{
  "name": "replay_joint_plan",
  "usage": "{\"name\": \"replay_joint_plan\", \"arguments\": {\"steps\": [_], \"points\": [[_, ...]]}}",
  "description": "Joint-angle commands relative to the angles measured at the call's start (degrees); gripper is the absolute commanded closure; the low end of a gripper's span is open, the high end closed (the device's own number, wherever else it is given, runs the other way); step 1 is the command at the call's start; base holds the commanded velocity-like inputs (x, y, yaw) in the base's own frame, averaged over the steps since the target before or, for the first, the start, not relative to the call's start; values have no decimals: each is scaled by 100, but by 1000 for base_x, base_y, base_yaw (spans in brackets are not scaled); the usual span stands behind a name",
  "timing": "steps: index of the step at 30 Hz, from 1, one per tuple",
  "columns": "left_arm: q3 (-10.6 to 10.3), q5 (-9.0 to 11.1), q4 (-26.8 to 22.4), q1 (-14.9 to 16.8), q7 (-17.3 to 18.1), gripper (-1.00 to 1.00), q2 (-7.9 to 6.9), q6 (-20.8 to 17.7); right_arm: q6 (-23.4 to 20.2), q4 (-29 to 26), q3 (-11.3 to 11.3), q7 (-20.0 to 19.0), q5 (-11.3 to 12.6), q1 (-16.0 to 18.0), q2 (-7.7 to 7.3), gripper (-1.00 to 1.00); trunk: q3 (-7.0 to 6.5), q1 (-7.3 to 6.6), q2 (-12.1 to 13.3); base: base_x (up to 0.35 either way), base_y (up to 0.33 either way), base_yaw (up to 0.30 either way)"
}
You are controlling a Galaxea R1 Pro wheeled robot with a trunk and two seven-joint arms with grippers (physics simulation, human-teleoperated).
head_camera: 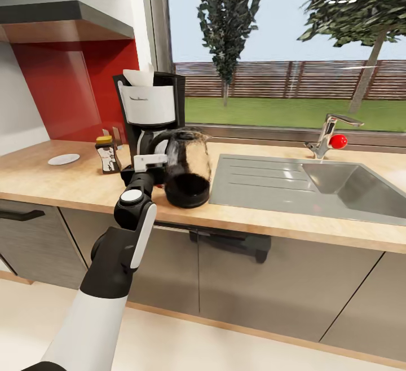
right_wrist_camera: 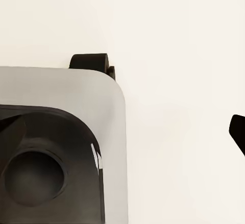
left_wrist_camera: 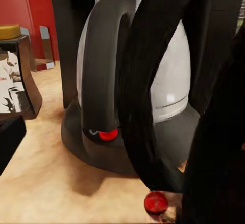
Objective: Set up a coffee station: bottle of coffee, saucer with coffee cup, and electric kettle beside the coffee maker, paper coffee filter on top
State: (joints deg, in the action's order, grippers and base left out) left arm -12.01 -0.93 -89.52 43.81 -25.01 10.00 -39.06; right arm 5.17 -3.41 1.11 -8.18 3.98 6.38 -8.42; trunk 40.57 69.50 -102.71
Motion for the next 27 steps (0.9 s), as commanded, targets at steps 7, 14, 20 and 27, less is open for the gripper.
{"name": "replay_joint_plan", "arguments": {"steps": [7,14,20,27], "points": [[-3,-4,-4,5,-15,-100,0,-32,19,7,12,-26,42,3,-2,-100,6,-1,-3,0,0,0],[-3,-4,-4,5,-13,-100,0,-32,19,7,12,-26,42,3,-2,-100,6,-1,-3,0,0,0],[-8,-5,-4,5,-18,-100,0,-32,19,5,12,-26,42,3,-2,-100,6,-1,-3,-44,0,0],[-11,-4,-4,5,-21,-100,0,-32,19,7,12,-26,42,3,-2,-100,6,-1,-3,-128,0,0]]}}
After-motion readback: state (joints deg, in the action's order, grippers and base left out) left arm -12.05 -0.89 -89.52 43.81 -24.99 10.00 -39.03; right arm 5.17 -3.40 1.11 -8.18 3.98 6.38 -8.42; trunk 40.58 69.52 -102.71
